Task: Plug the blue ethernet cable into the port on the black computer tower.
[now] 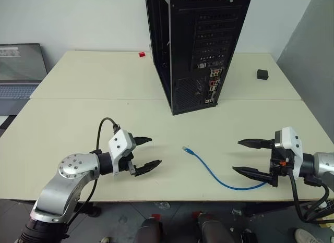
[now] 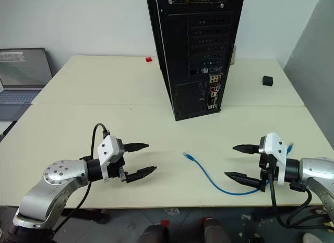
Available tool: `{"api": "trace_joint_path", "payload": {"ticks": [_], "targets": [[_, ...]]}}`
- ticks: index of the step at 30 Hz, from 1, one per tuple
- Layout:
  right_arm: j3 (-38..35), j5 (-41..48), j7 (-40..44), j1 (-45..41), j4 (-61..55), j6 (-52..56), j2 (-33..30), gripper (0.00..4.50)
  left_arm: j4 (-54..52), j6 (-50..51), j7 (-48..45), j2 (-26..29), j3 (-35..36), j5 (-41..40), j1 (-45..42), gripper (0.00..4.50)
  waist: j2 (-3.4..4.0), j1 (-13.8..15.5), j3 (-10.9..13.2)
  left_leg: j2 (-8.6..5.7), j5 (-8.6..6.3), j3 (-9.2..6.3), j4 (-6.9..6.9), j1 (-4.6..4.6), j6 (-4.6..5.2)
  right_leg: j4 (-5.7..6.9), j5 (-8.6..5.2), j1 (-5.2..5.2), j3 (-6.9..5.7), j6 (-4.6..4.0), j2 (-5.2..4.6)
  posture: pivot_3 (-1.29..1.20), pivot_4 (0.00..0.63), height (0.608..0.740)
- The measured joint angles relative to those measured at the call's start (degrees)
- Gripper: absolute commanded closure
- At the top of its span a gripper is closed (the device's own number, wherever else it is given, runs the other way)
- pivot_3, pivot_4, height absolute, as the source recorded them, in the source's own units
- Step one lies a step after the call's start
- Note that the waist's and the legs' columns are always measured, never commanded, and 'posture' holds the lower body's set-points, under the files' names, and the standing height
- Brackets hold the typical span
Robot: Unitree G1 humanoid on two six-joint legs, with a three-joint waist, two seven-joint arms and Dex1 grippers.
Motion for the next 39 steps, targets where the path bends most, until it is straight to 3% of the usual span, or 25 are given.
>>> {"api": "trace_joint_path", "payload": {"ticks": [17,23,31,38,39], "targets": [[3.22,-1.86,-1.93,-2.78,-0.44,1.55,2.13,0.01,-3.02,0.35,0.04,0.15,-0.54,-1.33,1.62,0.00,0.00,-0.05,0.00,0.01,0.00,-0.01,0.00,0.01,0.00,0.00,0.01,0.00,0.00,-0.01,0.00,0.00,0.150,0.740],[11.57,-6.63,-8.15,-6.52,-0.54,3.64,7.52,0.01,-4.48,0.24,-0.03,0.82,-1.81,-0.61,2.96,0.00,-0.02,-0.05,-0.01,0.01,0.00,-0.02,0.00,0.01,0.00,0.01,0.01,-0.01,0.01,-0.02,0.00,0.00,0.150,0.740],[25.66,-19.40,-17.15,-11.37,8.22,-0.36,22.59,0.01,-5.05,0.31,-0.86,1.94,-2.32,-0.63,2.88,0.00,-0.03,-0.13,-0.02,0.03,0.00,-0.01,-0.01,0.00,-0.01,0.02,0.14,-0.05,0.00,-0.27,0.03,0.00,0.150,0.740],[29.87,-26.57,-18.47,-13.09,17.48,-6.51,27.37,0.01,-5.06,0.35,-1.22,2.07,-2.93,-0.64,2.84,0.00,-0.05,-0.11,-0.03,0.02,0.00,-0.02,0.00,0.01,-0.01,0.03,0.14,-0.05,-0.03,-0.28,0.01,0.00,0.150,0.740],[29.87,-27.19,-18.36,-13.33,18.47,-7.59,27.70,0.19,-5.06,0.34,-1.21,2.07,-2.94,-0.64,2.83,0.00,-0.05,-0.12,-0.03,0.02,0.00,0.00,0.00,0.02,0.00,0.03,0.14,-0.05,-0.01,-0.28,0.01,0.00,0.150,0.740]]}}
